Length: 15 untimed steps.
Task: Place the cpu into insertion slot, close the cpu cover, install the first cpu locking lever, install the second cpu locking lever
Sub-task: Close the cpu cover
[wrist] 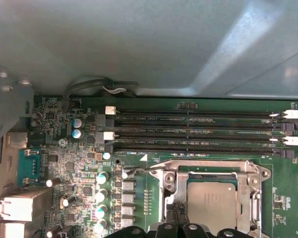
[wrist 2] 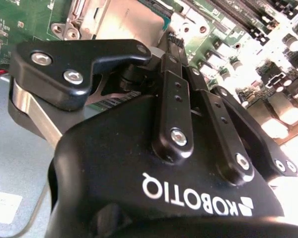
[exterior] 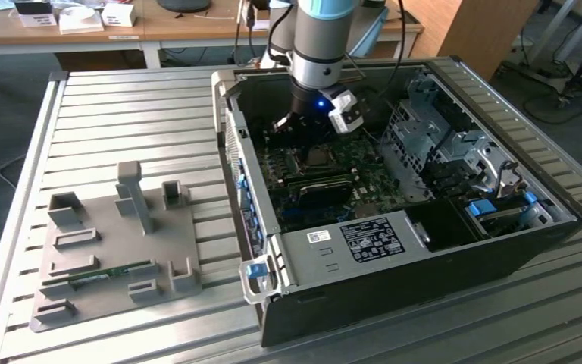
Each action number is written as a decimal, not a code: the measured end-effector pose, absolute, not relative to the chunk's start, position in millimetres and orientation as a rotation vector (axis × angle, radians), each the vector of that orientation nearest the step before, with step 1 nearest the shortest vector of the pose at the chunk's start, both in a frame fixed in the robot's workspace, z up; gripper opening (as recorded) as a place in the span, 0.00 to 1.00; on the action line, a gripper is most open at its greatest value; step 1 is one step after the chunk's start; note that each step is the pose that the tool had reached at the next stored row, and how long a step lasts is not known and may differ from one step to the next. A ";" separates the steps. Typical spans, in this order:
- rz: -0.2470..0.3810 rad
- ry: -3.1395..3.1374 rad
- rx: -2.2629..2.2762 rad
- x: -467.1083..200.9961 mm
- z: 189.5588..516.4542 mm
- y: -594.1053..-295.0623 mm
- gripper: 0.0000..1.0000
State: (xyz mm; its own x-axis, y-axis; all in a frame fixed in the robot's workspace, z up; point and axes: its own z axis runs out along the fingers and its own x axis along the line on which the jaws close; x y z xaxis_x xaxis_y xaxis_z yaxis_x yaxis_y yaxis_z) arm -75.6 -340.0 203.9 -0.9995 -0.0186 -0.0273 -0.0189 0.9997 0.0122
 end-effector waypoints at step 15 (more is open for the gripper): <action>0.019 3.114 -0.029 -75.8 197.9 -340.0 0.11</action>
